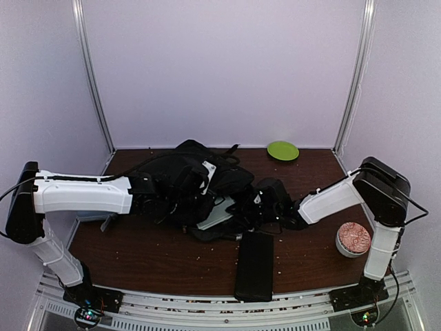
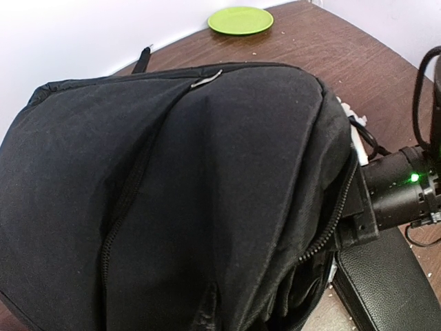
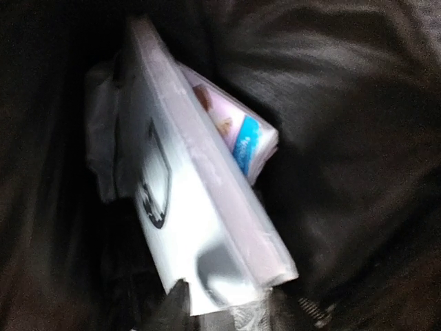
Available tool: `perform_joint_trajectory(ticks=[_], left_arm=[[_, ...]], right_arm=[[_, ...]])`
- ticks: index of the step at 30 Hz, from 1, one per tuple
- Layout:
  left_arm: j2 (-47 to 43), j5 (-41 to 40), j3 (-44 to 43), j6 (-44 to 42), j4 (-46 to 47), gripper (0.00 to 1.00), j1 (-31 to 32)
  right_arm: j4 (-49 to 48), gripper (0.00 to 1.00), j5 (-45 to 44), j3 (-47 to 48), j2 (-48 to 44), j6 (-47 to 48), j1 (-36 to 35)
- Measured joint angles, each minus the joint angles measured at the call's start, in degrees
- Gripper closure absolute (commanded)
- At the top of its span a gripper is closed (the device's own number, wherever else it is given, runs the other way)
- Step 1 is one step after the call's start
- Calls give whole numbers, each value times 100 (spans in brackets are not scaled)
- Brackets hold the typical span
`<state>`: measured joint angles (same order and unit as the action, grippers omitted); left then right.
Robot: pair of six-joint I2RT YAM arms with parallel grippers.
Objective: Pack the student bag
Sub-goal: Place the book in the student bag.
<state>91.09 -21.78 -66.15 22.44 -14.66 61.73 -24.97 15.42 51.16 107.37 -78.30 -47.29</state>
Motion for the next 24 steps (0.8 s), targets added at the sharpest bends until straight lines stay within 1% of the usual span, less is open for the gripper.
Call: perform_joint_trajectory(ticks=[5,8,10,13,17,19,20,22,24], left_arm=[[-2,17,2,-13,-7,100,9],[-4,24,2,-46,-7,100,9],[-11,39,4,-61,-11,100,9],[-13,55,9,-92,-11,100,9],[-13,59,31,-111,-22,100,9],[-13,59,37,-114,-22,100,9],[-13,63,42,-114,-22,100,9],[-13,76,50,-114,-20,100,13],[-13,63,50,-111,-17,100,15]], right_arm=[[407,85,7,310,136,317,85],[586,92,59,669,216,553,153],[728,94,63,881,291,710,199],[872,95,81,1086,396,911,238],[1025,91,111,1381,568,1121,256],[1014,87,140,1449,651,1187,267],[994,82,168,1456,678,1233,269],[955,70,262,1453,691,1257,267],[883,61,334,1440,684,1231,264]])
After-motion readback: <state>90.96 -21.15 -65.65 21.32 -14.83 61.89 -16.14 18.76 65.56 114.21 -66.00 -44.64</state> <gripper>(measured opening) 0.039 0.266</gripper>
